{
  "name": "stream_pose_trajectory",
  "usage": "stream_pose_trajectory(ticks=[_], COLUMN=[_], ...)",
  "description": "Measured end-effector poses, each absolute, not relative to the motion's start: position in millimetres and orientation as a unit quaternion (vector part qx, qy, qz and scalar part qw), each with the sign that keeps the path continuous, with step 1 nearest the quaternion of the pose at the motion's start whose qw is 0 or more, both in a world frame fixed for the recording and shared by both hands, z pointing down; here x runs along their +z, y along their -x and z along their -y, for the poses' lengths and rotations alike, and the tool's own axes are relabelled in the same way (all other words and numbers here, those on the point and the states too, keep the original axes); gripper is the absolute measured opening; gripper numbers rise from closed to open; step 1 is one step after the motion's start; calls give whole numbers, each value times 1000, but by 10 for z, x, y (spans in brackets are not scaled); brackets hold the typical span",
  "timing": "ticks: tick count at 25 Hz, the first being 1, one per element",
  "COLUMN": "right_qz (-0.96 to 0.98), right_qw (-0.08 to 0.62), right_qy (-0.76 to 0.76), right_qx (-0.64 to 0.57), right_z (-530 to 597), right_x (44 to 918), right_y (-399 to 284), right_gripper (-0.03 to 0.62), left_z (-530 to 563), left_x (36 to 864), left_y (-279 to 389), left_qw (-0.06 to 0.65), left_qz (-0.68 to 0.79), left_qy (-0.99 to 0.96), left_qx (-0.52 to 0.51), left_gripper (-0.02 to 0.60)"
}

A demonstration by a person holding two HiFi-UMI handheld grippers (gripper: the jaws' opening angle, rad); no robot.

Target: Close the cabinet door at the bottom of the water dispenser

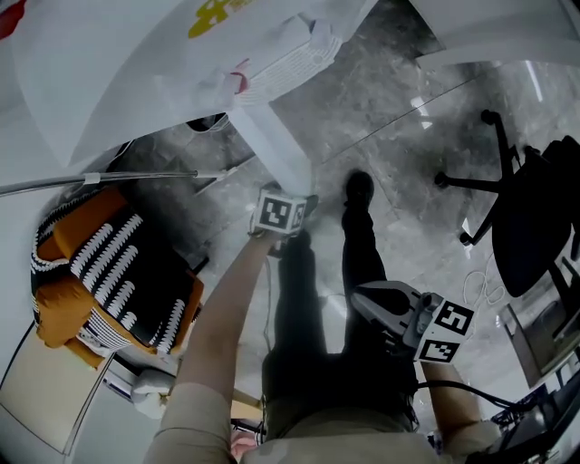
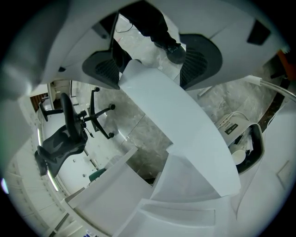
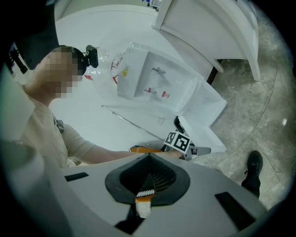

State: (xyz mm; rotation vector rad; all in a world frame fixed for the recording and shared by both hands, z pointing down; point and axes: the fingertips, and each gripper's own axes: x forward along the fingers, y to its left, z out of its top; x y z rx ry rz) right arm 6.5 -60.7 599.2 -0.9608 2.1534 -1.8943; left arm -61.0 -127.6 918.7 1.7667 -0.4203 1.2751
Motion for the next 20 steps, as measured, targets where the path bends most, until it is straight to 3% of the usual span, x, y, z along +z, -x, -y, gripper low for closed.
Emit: stream_pose_trajectory(ticks=[5, 10, 20], right_qz=[-709, -718, -718], right_qw=[61, 52, 52], right_qy=[317, 299, 299], right_qx=[-627, -626, -626], right_z=[596, 535, 553], right_x=[6040, 6026, 6040], right_y=[-17, 147, 142], right_gripper=[0, 0, 0], left_z=[1289, 1239, 1212], left_x=[9183, 9161, 9195], left_y=[492, 373, 271], left_qw=[451, 349, 325], left_qz=[171, 93, 66], left_qy=[-719, -763, -769], left_qx=[501, 536, 547], left_gripper=[367, 367, 367])
